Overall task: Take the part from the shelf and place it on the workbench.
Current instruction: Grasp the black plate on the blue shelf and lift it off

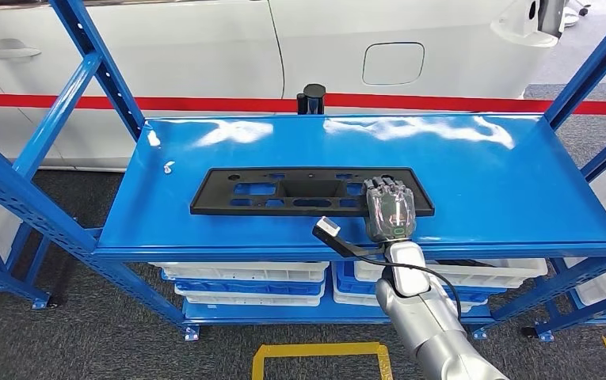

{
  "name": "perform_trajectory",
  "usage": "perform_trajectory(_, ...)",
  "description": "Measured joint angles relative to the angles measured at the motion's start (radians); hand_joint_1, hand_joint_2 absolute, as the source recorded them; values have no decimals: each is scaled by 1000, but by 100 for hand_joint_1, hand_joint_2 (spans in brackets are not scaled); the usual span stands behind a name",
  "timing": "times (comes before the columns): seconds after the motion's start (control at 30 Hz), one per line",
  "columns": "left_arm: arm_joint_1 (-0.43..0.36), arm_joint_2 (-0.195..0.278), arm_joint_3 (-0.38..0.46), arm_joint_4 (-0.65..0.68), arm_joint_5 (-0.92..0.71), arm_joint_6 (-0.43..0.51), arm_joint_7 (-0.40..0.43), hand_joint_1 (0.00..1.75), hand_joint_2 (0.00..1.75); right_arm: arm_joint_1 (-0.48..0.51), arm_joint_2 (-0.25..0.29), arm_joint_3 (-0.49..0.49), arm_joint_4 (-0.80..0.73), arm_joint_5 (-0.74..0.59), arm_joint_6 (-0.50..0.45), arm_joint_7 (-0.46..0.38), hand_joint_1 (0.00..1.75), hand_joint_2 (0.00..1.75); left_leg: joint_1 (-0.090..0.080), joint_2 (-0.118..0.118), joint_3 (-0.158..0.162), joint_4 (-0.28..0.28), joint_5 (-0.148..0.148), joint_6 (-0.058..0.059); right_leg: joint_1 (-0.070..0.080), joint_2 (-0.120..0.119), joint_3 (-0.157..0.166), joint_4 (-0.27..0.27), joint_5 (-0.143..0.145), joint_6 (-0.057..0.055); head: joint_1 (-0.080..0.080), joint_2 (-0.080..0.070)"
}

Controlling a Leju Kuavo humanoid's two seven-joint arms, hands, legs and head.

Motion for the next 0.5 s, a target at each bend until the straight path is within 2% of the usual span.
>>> perform_trajectory(0.07,0,0,-1,0,0,-1,-1,0,0,0,0,0,0,0,0,0,145,175,0,0,0,0,0,0,0,0,0,0,0,0,0,0)
perform_trajectory(0.17,0,0,-2,0,0,-2,-4,0,0,0,-1,0,0,0,0,0,162,175,0,0,0,0,0,0,0,0,0,0,0,0,0,0)
perform_trajectory(0.27,0,0,-2,0,0,-1,-6,0,0,0,-1,0,0,0,0,0,161,175,0,0,0,0,0,0,0,0,0,0,0,0,0,0)
perform_trajectory(0.43,0,0,-2,0,5,-2,-8,0,0,2,-2,0,-2,3,0,-1,172,175,0,0,1,0,0,0,0,0,1,0,0,0,0,0)
perform_trajectory(0.5,0,0,-4,0,6,-7,-13,0,87,5,-3,0,-9,3,0,-4,173,175,0,0,1,0,0,0,0,0,1,0,0,0,0,0)
